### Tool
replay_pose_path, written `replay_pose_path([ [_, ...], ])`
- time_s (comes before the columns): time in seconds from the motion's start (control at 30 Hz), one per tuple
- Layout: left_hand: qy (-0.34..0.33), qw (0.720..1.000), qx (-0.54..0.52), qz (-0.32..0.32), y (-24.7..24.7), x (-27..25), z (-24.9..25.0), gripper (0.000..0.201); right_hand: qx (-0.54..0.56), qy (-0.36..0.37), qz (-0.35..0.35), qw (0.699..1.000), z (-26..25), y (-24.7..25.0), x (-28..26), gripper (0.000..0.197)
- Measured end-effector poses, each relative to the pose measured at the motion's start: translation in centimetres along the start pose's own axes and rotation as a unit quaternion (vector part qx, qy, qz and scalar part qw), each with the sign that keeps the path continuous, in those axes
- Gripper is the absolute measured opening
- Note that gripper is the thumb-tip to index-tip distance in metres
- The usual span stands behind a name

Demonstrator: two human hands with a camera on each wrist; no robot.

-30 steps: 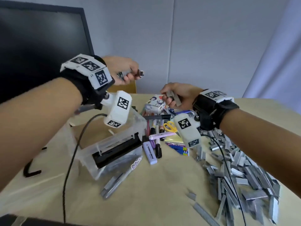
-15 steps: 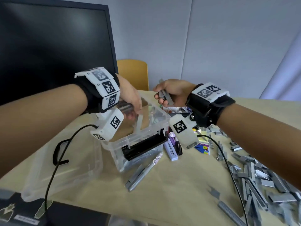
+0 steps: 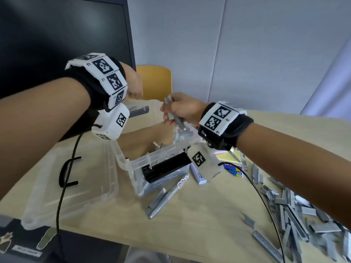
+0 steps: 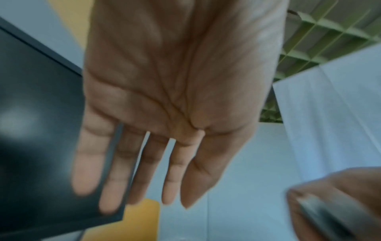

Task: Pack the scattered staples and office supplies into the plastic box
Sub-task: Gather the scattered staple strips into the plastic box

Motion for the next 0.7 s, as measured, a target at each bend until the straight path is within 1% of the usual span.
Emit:
replay_pose_path([
  [0.03,0.010,0.999,0.039,0.019,0.3,0.3,-0.5,0.027,-0.037,0.010,-0.013,0.999,0.0,-0.3,-0.1,0.015],
  [0.1,0.034,0.996,0.078,0.023,0.4,1.3,-1.4,0.040,-0.134,0.034,-0.031,0.990,0.0,-0.8,-0.4,0.014],
  [0.17,0.056,0.995,0.078,0.012,0.0,2.3,-2.1,0.045,-0.230,0.059,-0.035,0.971,0.2,-1.2,-0.8,0.012],
  [0.2,0.068,0.995,0.078,0.003,-0.3,2.5,-2.2,0.048,-0.276,0.074,-0.037,0.957,0.3,-1.2,-1.1,0.016],
  [0.23,0.077,0.994,0.076,-0.006,-0.6,2.8,-2.3,0.050,-0.315,0.083,-0.049,0.944,0.6,-1.4,-1.5,0.019],
  [0.3,0.086,0.994,0.068,-0.026,-1.2,3.1,-2.0,0.053,-0.354,0.094,-0.091,0.926,1.1,-1.6,-2.4,0.020],
  [0.37,0.089,0.993,0.068,-0.044,-1.5,3.2,-1.7,0.056,-0.363,0.098,-0.120,0.919,1.6,-1.9,-2.9,0.020],
  [0.47,0.088,0.994,0.041,-0.044,-1.4,2.9,-1.2,0.054,-0.360,0.102,-0.099,0.922,1.8,-1.6,-3.2,0.019],
  [0.57,0.047,0.998,-0.009,-0.033,-0.9,2.7,0.1,0.047,-0.315,0.112,-0.066,0.940,1.7,-0.7,-3.5,0.011],
  [0.63,0.014,0.999,-0.041,-0.016,-0.2,2.0,1.8,0.045,-0.277,0.117,-0.043,0.953,1.5,0.3,-3.9,0.012],
  [0.7,-0.020,0.997,-0.069,0.005,0.8,1.5,4.2,0.047,-0.258,0.120,-0.016,0.959,1.3,1.9,-4.4,0.013],
])
Point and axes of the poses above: each hand's wrist, its own x-axis towards the middle knuckle, its own y-axis out of the back of the hand, z = x × y, the point moved 2 cm from there along x, towards the middle knuckle, and after that the axes turned 6 degrees about -z, right-handed, at the moved point
